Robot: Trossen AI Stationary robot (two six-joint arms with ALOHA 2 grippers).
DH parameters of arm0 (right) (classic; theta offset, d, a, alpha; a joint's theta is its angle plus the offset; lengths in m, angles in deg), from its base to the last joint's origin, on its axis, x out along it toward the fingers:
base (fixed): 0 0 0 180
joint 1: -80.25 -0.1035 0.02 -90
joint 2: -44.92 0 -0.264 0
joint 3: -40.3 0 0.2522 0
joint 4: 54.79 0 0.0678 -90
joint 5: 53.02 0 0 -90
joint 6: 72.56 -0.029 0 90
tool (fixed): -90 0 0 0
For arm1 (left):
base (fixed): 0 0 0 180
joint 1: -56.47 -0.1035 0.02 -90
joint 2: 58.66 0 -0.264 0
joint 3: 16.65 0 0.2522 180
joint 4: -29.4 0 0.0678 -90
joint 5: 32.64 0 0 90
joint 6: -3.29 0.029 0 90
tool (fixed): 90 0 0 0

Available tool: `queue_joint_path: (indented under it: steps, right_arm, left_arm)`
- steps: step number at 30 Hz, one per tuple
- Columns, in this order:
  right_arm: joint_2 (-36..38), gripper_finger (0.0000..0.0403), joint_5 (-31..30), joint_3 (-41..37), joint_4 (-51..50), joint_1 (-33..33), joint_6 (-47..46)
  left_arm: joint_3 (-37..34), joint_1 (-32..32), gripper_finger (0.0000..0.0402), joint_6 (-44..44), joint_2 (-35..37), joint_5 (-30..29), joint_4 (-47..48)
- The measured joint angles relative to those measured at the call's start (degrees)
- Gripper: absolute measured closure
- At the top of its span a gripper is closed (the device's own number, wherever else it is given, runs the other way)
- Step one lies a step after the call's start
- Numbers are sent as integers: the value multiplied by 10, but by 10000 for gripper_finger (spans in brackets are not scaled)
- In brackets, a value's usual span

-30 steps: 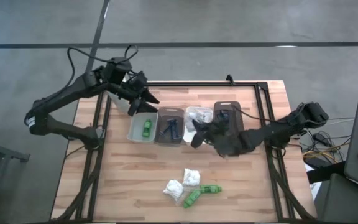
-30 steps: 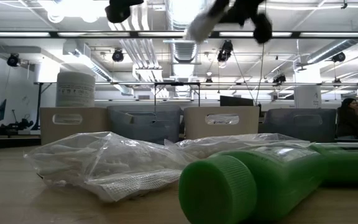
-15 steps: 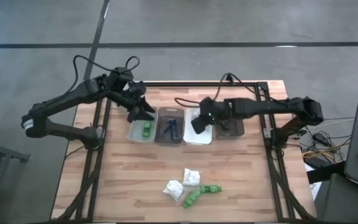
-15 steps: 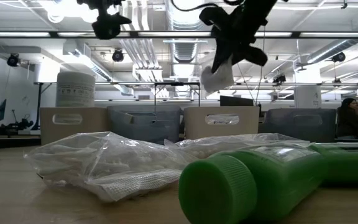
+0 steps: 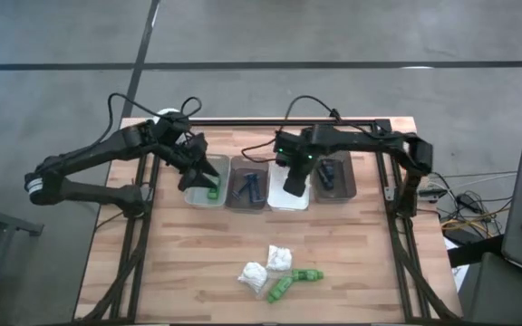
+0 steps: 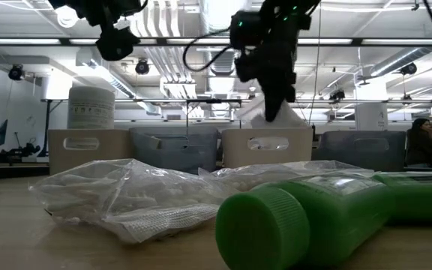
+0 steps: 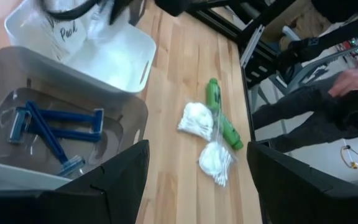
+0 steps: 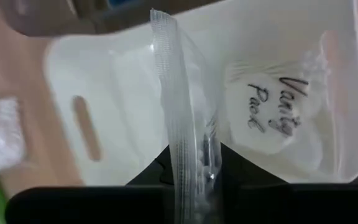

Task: Pick & Place Travel size toiletries
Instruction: Put the white cotton pack into the white bin, then put the green shampoo into the gray bin

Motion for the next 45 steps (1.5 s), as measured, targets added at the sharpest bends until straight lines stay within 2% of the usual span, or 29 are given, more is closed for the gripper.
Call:
queue_joint_path:
  steps: [9,12,15,21,28,35,40,45]
  right_arm:
    - [-126,360,7,110,-105,16,109]
    - [-156,351,-26,146,-115,16,135]
    - [-176,328,-66,171,-125,15,156]
    - [-185,259,-98,198,-152,15,153]
    - [-156,193,-102,189,-147,15,85]
    - [-94,169,-159,165,-154,-5,25]
    - [-18,159,-161,138,-139,-61,-52]
    - [31,153,-175,104,-120,-155,-145]
  left_arm:
    - [-14,0,127,4,5,-7,-4]
    - [-14,0,127,5,5,-9,-4]
    - [-14,0,127,5,5,-9,-3]
    - [-15,0,127,6,5,-9,-2]
    - [-19,0,127,6,5,-9,-2]
    - [-21,4,127,5,6,-8,0]
    - [-22,26,127,24,7,-8,2]
    - [-22,62,127,40,7,-11,0]
